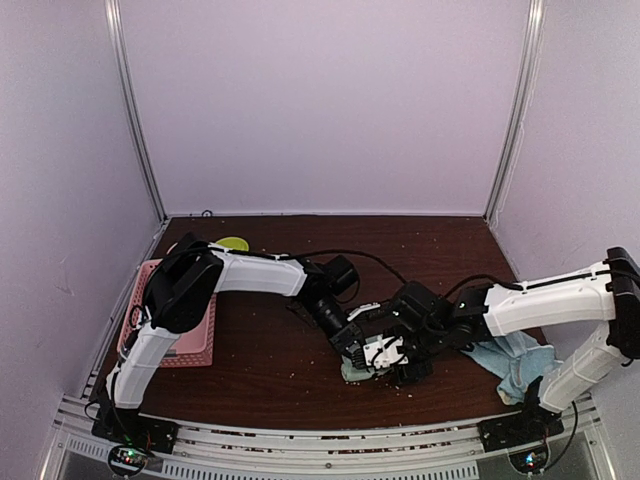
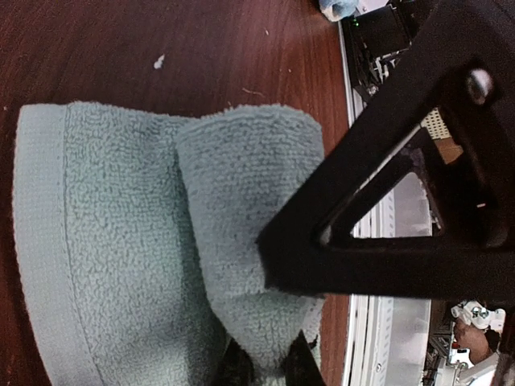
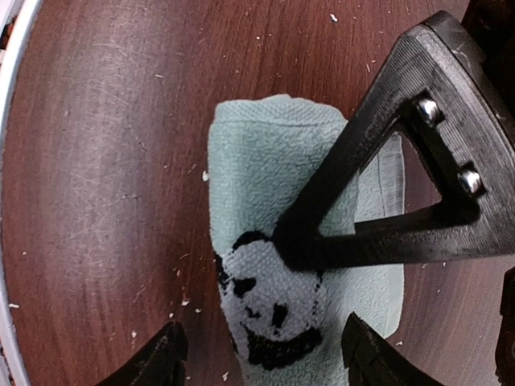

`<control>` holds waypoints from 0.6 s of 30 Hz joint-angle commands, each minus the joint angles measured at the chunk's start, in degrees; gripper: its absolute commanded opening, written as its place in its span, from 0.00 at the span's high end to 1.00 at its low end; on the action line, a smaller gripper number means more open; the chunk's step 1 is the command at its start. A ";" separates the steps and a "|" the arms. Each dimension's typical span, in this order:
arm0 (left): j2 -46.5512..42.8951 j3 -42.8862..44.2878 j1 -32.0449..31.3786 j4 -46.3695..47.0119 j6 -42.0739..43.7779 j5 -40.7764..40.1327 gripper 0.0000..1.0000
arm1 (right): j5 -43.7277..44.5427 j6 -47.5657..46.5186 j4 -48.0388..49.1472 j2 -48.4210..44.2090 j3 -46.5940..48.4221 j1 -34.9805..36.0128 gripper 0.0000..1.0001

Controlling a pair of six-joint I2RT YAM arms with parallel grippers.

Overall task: Roll the towels
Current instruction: Roll the towel at the center of the board.

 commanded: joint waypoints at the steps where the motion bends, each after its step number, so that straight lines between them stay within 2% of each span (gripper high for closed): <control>1: 2.58 -1.27 0.05 -3.10 0.10 -5.62 0.95 | 5.92 -0.63 7.06 2.63 -1.49 1.14 0.37; 5: -1.60 -2.00 0.03 -3.07 3.84 -9.13 0.73 | 5.70 -3.06 4.24 5.64 -1.20 1.13 0.61; 8: -8.96 -5.13 0.43 -0.65 4.46 -20.69 0.66 | 1.96 -3.73 -2.34 8.09 0.92 1.03 0.76; 12: -21.27 -14.06 2.63 5.33 4.31 -32.09 0.60 | -6.69 -2.98 -11.35 11.15 5.86 0.11 0.82; 16: -37.35 -23.45 2.54 14.37 4.98 -43.39 0.55 | -15.36 -2.38 -19.24 16.70 12.46 -3.46 0.83; 18: -43.17 -26.40 1.84 17.60 5.03 -46.06 0.54 | -18.07 -1.90 -21.75 20.06 15.96 -6.00 0.83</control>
